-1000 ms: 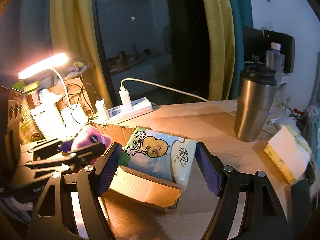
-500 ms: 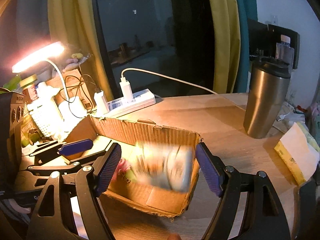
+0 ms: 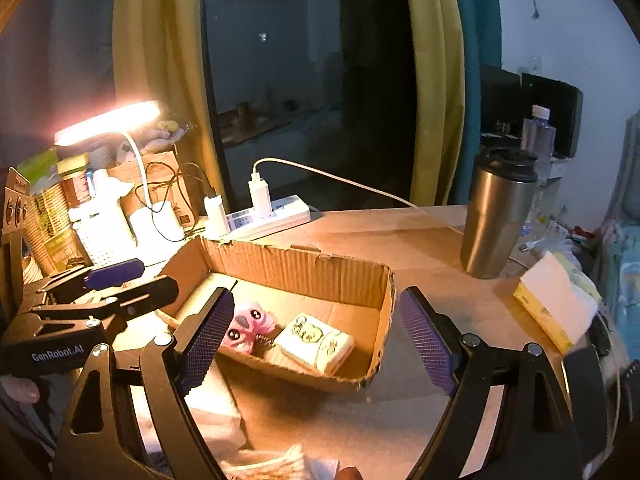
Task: Organize soft objects
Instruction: 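Grasp the white tissue with the left tool while the right tool grasps the cotton swab bag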
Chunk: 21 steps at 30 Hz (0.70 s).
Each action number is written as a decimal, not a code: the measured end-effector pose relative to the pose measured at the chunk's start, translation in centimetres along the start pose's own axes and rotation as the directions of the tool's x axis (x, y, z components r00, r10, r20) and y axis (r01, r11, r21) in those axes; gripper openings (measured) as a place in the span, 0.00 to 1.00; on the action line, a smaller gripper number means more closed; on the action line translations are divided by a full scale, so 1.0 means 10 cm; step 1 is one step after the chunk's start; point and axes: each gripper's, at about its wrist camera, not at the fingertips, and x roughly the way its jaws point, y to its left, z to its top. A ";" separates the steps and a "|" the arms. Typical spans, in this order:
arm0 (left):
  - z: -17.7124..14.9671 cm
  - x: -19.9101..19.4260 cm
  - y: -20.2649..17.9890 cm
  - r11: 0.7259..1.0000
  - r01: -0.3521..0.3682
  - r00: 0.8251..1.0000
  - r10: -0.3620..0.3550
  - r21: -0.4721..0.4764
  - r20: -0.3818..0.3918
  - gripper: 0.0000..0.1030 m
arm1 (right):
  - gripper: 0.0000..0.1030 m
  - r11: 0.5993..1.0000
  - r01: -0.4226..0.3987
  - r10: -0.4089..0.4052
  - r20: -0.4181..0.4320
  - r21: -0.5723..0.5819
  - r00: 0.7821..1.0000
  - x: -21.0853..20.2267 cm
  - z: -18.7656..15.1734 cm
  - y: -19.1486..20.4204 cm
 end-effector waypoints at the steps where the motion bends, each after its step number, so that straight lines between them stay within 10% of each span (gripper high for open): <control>1: -0.01 -0.05 0.00 1.000 0.001 1.000 -0.001 0.001 0.006 0.70 | 0.85 1.000 0.004 -0.004 0.002 -0.001 1.000 -0.04 -0.02 0.01; 21: -0.49 -0.54 0.01 1.000 0.016 1.000 -0.016 -0.004 -0.001 0.71 | 0.85 1.000 0.029 -0.030 -0.053 -0.007 0.998 -0.44 -0.55 0.20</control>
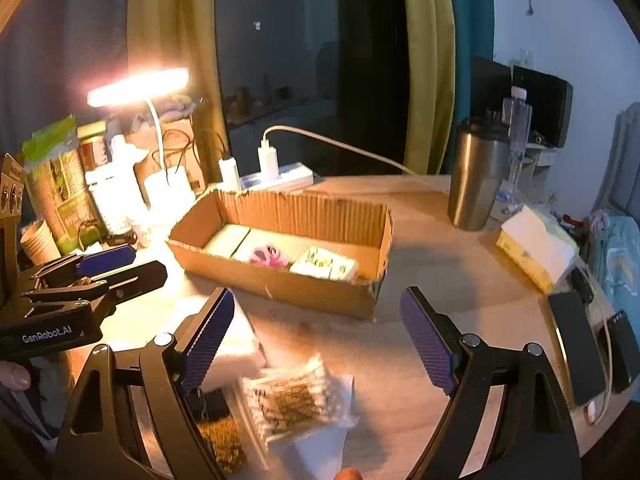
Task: Organize soft objects
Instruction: 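Grasp the white tissue with the left tool while the right tool grasps the cotton swab bag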
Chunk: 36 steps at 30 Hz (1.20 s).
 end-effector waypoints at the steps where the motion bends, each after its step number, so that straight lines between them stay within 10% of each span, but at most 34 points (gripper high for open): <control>1: -0.03 0.00 -0.01 1.000 0.000 1.000 0.000 0.000 -0.005 0.71 | 0.85 1.000 -0.001 0.001 -0.006 0.002 1.000 0.00 -0.04 0.00; 36: -0.55 0.67 -0.19 0.996 -0.057 0.964 0.071 0.065 -0.255 0.70 | 0.84 0.991 -0.134 0.129 -0.225 -0.006 0.966 0.59 -0.65 -0.01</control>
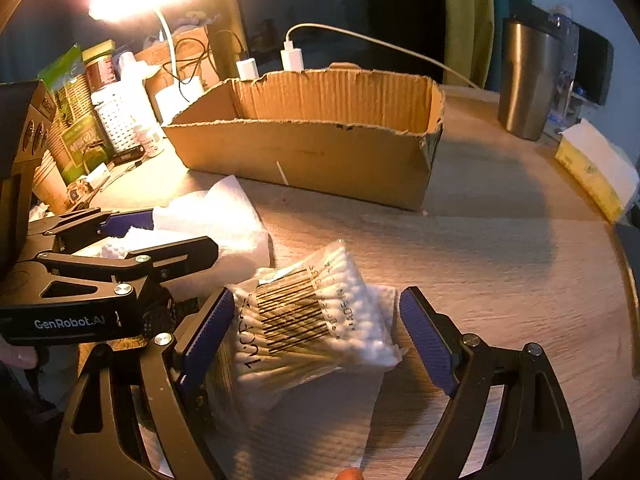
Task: Organize soft objects
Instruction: 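Grasp the white tissue with the left tool while the right tool grasps the cotton swab bag, then carry the tissue and swab bag over the box and release both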
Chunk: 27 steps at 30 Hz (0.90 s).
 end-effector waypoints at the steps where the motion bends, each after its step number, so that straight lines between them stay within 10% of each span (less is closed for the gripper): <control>1: -0.01 0.01 0.00 1.000 0.000 1.000 0.000 -0.001 -0.001 0.69 | 0.83 1.000 -0.003 0.003 0.001 -0.007 1.000 0.00 0.00 0.01; 10: -0.07 0.07 -0.05 0.999 0.030 0.999 -0.029 0.034 -0.029 0.28 | 0.70 0.999 -0.012 0.012 0.022 -0.033 1.000 -0.06 -0.03 0.05; 27: 0.01 -0.34 -0.11 0.996 0.079 0.993 -0.083 0.046 0.080 0.23 | 0.69 0.998 0.049 -0.045 0.114 -0.027 0.992 -0.43 0.10 0.01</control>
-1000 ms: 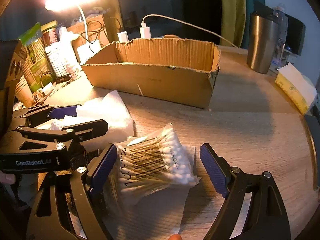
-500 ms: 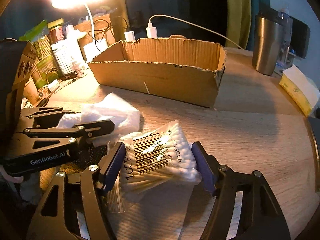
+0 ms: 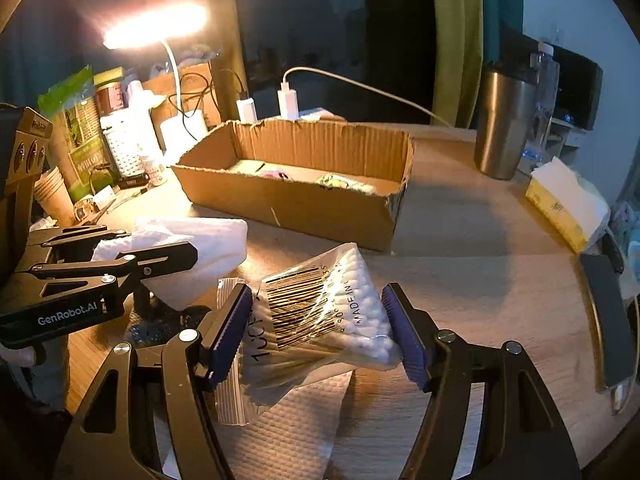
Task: Organize soft objects
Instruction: 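Carry the tissue and swab bag over the box and release both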
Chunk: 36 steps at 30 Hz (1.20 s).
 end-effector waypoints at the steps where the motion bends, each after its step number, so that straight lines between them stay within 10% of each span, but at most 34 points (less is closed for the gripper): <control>1: 0.01 -0.03 0.00 1.000 0.001 1.000 -0.001 0.000 0.006 0.23 | 0.69 1.000 0.002 -0.002 0.003 -0.002 1.000 -0.01 0.01 0.01; 36: 0.61 -0.77 0.33 0.999 -0.039 0.962 0.034 0.014 0.272 0.23 | 0.69 0.995 0.068 -0.054 0.158 -0.080 0.986 -0.21 0.81 0.14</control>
